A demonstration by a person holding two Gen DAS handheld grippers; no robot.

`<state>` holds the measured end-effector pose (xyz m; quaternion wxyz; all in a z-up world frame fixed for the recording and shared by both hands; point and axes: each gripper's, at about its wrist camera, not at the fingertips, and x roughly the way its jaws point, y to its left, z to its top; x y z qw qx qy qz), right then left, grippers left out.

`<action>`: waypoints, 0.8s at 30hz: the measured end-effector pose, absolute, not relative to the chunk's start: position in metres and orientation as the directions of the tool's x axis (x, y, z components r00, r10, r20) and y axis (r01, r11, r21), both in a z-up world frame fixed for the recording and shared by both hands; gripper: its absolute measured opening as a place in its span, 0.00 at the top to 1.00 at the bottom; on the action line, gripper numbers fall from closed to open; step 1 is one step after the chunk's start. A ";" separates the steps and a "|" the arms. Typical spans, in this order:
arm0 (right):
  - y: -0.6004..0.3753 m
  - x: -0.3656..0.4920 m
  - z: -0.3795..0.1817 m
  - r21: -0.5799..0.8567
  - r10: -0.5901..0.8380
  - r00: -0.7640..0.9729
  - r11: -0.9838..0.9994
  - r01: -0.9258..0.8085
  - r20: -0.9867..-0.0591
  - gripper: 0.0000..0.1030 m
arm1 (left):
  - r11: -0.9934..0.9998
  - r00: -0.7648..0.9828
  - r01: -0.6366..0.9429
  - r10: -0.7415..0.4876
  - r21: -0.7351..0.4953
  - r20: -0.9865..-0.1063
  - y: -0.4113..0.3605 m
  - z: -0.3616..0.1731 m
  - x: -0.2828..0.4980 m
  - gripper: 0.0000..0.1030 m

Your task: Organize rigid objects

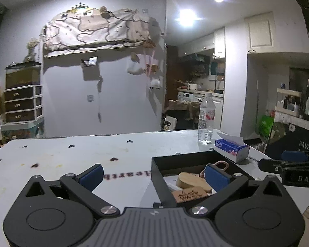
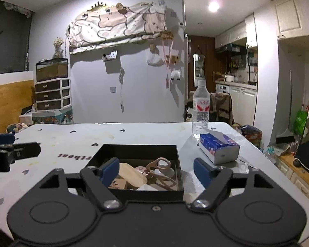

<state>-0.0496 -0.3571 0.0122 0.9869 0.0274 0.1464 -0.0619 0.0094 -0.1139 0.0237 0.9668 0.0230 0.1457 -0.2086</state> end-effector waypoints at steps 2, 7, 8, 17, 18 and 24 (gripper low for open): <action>-0.355 -0.059 0.010 0.039 -0.119 0.952 0.990 0.135 -0.281 0.11 | 0.917 0.876 0.399 -0.386 -0.016 -0.290 -0.110 0.019 -0.001 0.00; -0.349 -0.079 0.002 0.037 -0.144 0.952 0.986 0.160 -0.272 0.05 | 0.920 0.877 0.392 -0.378 -0.017 -0.297 -0.105 0.010 -0.019 0.00; -0.347 -0.082 0.001 0.032 -0.153 0.951 0.985 0.168 -0.269 0.03 | 0.921 0.877 0.390 -0.377 -0.018 -0.297 -0.104 0.009 -0.022 0.00; -0.346 -0.099 -0.005 0.020 -0.193 0.943 0.978 0.206 -0.272 0.00 | 0.923 0.883 0.384 -0.371 -0.014 -0.288 -0.100 0.001 -0.039 0.00; -0.346 -0.099 -0.004 0.023 -0.196 0.942 0.978 0.210 -0.272 0.00 | 0.924 0.883 0.382 -0.369 -0.014 -0.291 -0.101 0.000 -0.040 0.00; -0.347 -0.100 -0.004 0.021 -0.197 0.943 0.977 0.211 -0.269 0.00 | 0.921 0.876 0.388 -0.376 -0.021 -0.303 -0.102 -0.005 -0.042 0.00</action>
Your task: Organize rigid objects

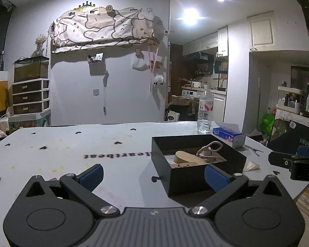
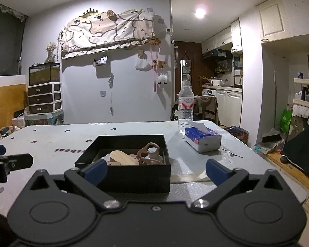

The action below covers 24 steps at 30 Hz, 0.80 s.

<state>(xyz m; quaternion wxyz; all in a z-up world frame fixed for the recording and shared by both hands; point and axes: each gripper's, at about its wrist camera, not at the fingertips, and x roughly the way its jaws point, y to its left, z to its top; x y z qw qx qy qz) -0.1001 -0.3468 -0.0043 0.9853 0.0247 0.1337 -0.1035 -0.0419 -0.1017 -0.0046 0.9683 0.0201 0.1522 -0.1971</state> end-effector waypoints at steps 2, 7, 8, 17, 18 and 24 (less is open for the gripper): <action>-0.347 -0.101 -0.004 0.020 -0.195 0.944 0.978 0.208 -0.266 0.00 | 0.923 0.877 0.385 -0.373 -0.023 -0.303 -0.101 -0.004 -0.042 0.00; -0.345 -0.102 -0.003 0.016 -0.195 0.945 0.978 0.207 -0.264 0.00 | 0.925 0.879 0.379 -0.369 -0.028 -0.301 -0.099 -0.003 -0.043 0.00; -0.345 -0.102 -0.003 0.015 -0.195 0.945 0.978 0.206 -0.264 0.00 | 0.925 0.880 0.378 -0.369 -0.029 -0.301 -0.099 -0.003 -0.043 0.00; -0.344 -0.102 -0.003 0.015 -0.194 0.945 0.979 0.205 -0.264 0.00 | 0.925 0.879 0.379 -0.369 -0.029 -0.302 -0.099 -0.003 -0.043 0.00; -0.344 -0.102 -0.003 0.015 -0.195 0.945 0.978 0.206 -0.264 0.00 | 0.925 0.879 0.379 -0.370 -0.029 -0.302 -0.099 -0.003 -0.043 0.00; -0.343 -0.102 -0.003 0.013 -0.196 0.944 0.978 0.207 -0.264 0.00 | 0.925 0.878 0.380 -0.371 -0.030 -0.302 -0.098 -0.003 -0.043 0.00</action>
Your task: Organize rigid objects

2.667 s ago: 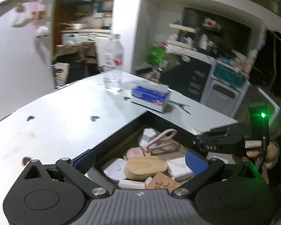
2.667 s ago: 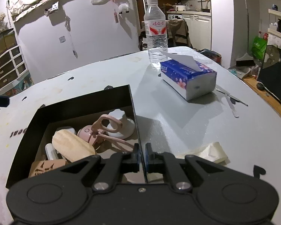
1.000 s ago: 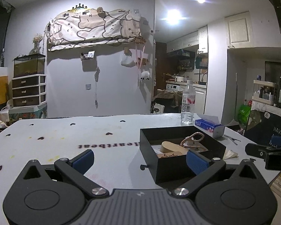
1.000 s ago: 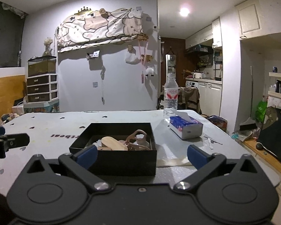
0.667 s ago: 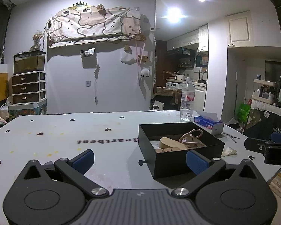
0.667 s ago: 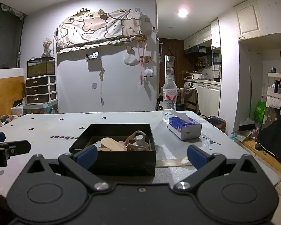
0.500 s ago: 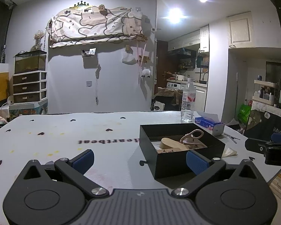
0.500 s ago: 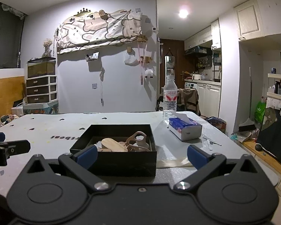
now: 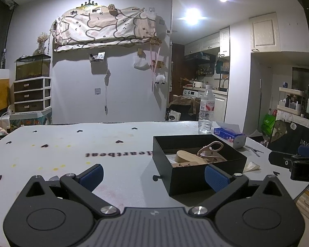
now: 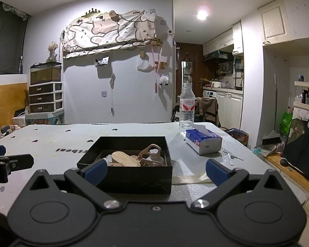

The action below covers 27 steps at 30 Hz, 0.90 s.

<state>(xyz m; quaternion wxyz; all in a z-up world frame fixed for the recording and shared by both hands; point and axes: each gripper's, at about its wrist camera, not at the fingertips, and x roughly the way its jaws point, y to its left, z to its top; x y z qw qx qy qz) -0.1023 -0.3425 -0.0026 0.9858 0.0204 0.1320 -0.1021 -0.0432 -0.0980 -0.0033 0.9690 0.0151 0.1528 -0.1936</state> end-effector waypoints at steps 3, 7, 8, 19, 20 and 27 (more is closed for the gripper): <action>-0.343 -0.102 -0.003 0.014 -0.196 0.944 0.978 0.207 -0.264 0.00 | 0.924 0.878 0.381 -0.372 -0.031 -0.303 -0.098 -0.004 -0.044 0.00; -0.343 -0.102 -0.003 0.013 -0.196 0.944 0.978 0.207 -0.264 0.00 | 0.924 0.877 0.382 -0.373 -0.030 -0.303 -0.099 -0.004 -0.044 0.00; -0.343 -0.102 -0.003 0.014 -0.196 0.944 0.978 0.207 -0.264 0.00 | 0.924 0.877 0.382 -0.373 -0.031 -0.303 -0.099 -0.004 -0.044 0.00; -0.342 -0.103 -0.002 0.013 -0.196 0.945 0.978 0.207 -0.263 0.00 | 0.924 0.877 0.382 -0.373 -0.031 -0.303 -0.099 -0.004 -0.044 0.00; -0.342 -0.102 -0.002 0.013 -0.196 0.944 0.978 0.207 -0.264 0.00 | 0.924 0.877 0.382 -0.373 -0.031 -0.303 -0.099 -0.004 -0.045 0.00; -0.342 -0.102 -0.003 0.013 -0.196 0.944 0.978 0.207 -0.264 0.00 | 0.924 0.877 0.381 -0.372 -0.031 -0.303 -0.099 -0.004 -0.044 0.00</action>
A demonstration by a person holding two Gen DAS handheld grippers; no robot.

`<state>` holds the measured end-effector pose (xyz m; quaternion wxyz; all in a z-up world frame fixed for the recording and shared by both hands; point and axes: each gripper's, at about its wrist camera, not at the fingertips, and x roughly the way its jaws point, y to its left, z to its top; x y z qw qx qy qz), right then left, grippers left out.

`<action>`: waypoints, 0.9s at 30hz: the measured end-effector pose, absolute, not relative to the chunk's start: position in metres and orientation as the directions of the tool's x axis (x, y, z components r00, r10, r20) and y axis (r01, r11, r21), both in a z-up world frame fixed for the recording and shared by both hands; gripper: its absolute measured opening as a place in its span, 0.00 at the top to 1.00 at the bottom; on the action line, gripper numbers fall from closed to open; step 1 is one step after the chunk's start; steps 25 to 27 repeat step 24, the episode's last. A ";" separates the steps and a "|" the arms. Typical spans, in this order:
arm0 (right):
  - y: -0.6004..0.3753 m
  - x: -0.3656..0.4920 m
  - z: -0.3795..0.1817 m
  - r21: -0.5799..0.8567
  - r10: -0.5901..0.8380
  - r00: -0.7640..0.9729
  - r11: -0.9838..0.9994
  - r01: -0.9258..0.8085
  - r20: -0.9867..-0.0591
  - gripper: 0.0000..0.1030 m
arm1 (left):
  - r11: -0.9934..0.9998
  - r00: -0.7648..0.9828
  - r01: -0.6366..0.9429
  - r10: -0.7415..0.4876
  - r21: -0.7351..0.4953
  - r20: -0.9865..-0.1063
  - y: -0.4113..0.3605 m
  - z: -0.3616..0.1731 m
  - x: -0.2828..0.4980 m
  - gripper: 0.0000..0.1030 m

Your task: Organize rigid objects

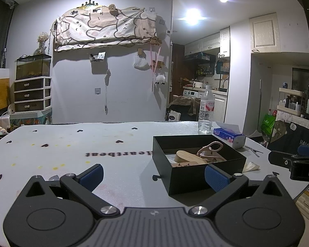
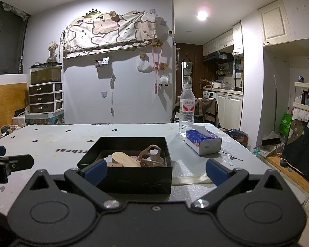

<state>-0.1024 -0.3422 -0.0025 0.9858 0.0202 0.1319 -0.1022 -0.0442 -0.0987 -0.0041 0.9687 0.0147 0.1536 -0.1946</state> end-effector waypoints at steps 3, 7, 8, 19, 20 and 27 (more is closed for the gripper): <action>-0.342 -0.102 -0.003 0.012 -0.196 0.944 0.978 0.207 -0.264 0.00 | 0.924 0.878 0.380 -0.371 -0.031 -0.302 -0.099 -0.004 -0.045 0.00; -0.342 -0.102 -0.003 0.012 -0.197 0.944 0.978 0.208 -0.264 0.00 | 0.924 0.877 0.382 -0.373 -0.031 -0.303 -0.099 -0.004 -0.044 0.00; -0.342 -0.102 -0.003 0.012 -0.197 0.944 0.978 0.207 -0.264 0.00 | 0.924 0.877 0.382 -0.373 -0.031 -0.303 -0.099 -0.004 -0.044 0.00; -0.341 -0.103 -0.002 0.010 -0.199 0.943 0.978 0.209 -0.265 0.00 | 0.924 0.876 0.382 -0.373 -0.031 -0.305 -0.099 -0.004 -0.044 0.00; -0.341 -0.103 -0.002 0.010 -0.200 0.943 0.978 0.210 -0.266 0.00 | 0.923 0.876 0.383 -0.374 -0.031 -0.306 -0.099 -0.005 -0.045 0.00; -0.341 -0.103 -0.002 0.010 -0.199 0.943 0.978 0.209 -0.265 0.00 | 0.923 0.875 0.383 -0.373 -0.031 -0.307 -0.097 -0.005 -0.047 0.00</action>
